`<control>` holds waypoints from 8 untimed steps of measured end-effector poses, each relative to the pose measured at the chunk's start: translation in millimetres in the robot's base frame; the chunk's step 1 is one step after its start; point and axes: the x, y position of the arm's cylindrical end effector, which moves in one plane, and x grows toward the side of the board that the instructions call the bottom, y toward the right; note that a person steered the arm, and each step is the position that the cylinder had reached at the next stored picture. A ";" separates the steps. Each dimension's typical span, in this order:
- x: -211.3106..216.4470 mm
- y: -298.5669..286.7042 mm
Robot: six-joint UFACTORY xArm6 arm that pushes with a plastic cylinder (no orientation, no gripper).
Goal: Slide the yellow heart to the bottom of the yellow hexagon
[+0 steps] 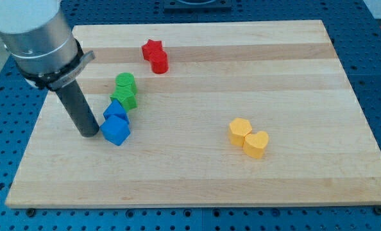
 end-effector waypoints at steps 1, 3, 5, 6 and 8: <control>-14.8 -3.2; -14.9 12.9; -12.6 15.8; -7.9 17.0; -2.5 20.6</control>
